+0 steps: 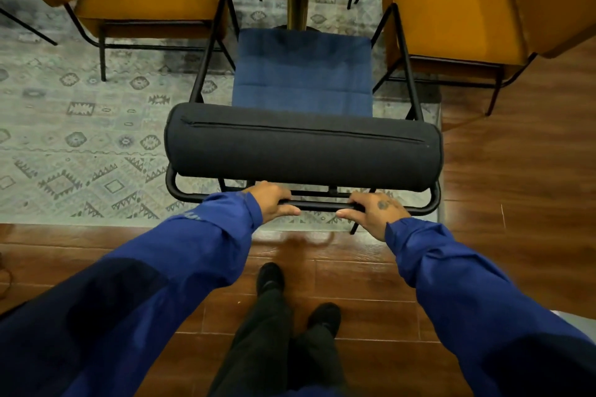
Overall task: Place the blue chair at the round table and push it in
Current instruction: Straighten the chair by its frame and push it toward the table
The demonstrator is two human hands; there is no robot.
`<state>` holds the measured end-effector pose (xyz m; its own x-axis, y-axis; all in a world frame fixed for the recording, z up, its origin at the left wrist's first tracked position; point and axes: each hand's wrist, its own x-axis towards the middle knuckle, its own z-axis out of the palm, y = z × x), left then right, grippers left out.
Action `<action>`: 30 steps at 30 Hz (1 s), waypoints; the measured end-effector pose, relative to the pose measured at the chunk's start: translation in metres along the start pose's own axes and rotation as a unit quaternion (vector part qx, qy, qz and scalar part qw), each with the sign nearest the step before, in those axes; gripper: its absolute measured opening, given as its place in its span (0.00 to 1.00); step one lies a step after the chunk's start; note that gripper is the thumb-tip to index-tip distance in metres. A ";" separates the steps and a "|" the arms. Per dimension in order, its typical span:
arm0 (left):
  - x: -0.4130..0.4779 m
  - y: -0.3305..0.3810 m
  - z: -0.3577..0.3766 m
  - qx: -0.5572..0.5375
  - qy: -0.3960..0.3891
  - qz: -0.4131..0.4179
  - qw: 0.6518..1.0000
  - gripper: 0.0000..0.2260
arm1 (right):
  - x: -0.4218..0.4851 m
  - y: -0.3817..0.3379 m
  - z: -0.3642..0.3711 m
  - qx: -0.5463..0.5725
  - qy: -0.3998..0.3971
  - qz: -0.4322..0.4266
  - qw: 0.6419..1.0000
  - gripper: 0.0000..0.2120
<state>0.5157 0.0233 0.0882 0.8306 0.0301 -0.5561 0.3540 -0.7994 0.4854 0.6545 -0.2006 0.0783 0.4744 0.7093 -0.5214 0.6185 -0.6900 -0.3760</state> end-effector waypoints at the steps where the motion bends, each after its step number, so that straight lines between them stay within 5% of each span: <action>1: -0.005 -0.006 -0.002 -0.002 0.003 -0.009 1.000 0.20 | -0.003 0.004 -0.001 -0.014 0.003 0.016 1.000 0.18; 30: -0.015 -0.032 -0.019 -0.002 -0.022 -0.066 0.998 0.19 | -0.011 0.057 -0.026 -0.039 -0.019 0.038 0.998 0.19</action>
<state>0.5002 0.0602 0.0938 0.7576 0.1082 -0.6437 0.4606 -0.7873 0.4098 0.7007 -0.2444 0.0821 0.4981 0.6482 -0.5759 0.6297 -0.7270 -0.2736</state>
